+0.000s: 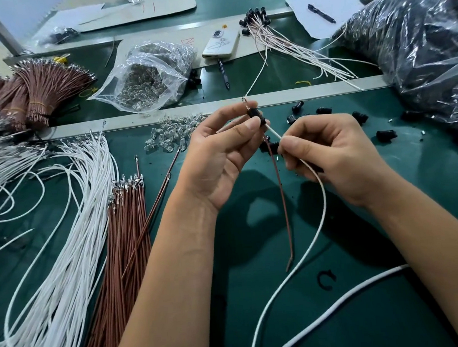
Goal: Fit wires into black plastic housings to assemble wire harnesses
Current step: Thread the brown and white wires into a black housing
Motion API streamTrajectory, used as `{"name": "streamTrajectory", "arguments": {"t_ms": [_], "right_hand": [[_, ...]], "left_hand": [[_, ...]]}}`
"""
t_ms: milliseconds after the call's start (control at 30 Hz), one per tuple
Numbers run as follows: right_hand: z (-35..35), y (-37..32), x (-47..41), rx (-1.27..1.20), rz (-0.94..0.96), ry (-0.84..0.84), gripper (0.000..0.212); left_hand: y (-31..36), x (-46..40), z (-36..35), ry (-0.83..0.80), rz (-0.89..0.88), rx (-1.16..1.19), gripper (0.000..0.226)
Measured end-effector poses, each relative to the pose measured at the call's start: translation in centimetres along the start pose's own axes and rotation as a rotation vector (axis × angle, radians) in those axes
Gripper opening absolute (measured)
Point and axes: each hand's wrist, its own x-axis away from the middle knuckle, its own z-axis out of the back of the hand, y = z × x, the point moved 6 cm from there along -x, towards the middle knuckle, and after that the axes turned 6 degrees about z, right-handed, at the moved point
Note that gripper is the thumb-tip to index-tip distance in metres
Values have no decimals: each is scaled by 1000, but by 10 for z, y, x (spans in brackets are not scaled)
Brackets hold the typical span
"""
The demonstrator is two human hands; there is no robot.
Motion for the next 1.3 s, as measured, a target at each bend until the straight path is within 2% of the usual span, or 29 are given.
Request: {"name": "streamTrajectory", "arguments": {"t_ms": [133, 333, 500, 867, 1000, 1300], "right_hand": [[2, 0, -1, 41, 25, 15, 16], [4, 0, -1, 108, 74, 5, 11], [2, -1, -1, 139, 114, -5, 5], [1, 0, -2, 103, 134, -21, 6], [0, 0, -1, 71, 129, -22, 2], [-1, -4, -1, 43, 139, -27, 6]], "left_hand": [[-2, 0, 1, 30, 27, -11, 26], [-1, 3, -3, -2, -9, -131, 16], [3, 5, -6, -14, -56, -177, 17], [3, 7, -10, -19, -76, -219, 21], [3, 7, -11, -40, -82, -216, 18], [6, 10, -17, -102, -114, -187, 20]]}}
